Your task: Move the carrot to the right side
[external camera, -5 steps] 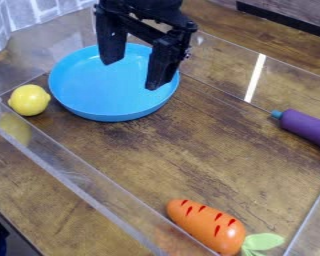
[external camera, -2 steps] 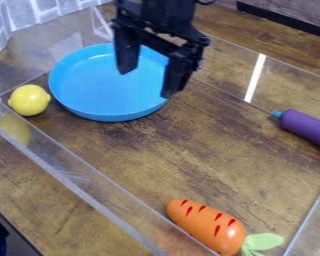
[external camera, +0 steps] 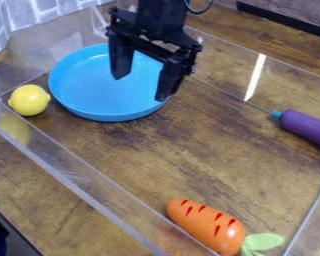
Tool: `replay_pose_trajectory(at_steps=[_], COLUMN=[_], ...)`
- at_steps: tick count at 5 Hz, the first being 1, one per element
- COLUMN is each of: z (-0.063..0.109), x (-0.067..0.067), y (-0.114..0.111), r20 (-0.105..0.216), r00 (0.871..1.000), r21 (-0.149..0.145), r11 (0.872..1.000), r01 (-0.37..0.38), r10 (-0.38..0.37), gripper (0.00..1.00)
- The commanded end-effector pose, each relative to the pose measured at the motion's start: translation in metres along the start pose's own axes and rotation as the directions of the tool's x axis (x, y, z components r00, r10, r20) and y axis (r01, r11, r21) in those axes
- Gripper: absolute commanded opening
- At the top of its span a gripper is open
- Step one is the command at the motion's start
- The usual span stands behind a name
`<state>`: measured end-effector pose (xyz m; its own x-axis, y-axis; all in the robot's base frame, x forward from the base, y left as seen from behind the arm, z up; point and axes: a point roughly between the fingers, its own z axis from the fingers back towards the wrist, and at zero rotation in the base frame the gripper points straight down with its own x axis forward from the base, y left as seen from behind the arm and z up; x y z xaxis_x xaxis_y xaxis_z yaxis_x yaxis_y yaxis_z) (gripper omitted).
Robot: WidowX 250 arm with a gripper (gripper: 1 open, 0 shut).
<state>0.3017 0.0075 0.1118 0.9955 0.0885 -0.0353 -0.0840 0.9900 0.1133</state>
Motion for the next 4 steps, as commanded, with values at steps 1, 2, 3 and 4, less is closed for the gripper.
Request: replay_pose_trajectory(at_steps=[1, 2, 3, 4], z=[0.027, 0.03, 0.033, 0.03], x=[0.002, 0.006, 0.009, 0.005], y=[0.002, -0.006, -0.015, -0.011], r20=[0.063, 0.062, 0.054, 0.042], r00=[0.996, 0.995, 0.995, 0.999], r21=[-0.007, -0.014, -0.009, 0.012], r11=[0.998, 0.997, 0.997, 1.0], r01=[-0.057, -0.081, -0.078, -0.006], r10=[0.057, 0.082, 0.078, 0.005], gripper=[1.0, 1.0, 1.0, 1.0])
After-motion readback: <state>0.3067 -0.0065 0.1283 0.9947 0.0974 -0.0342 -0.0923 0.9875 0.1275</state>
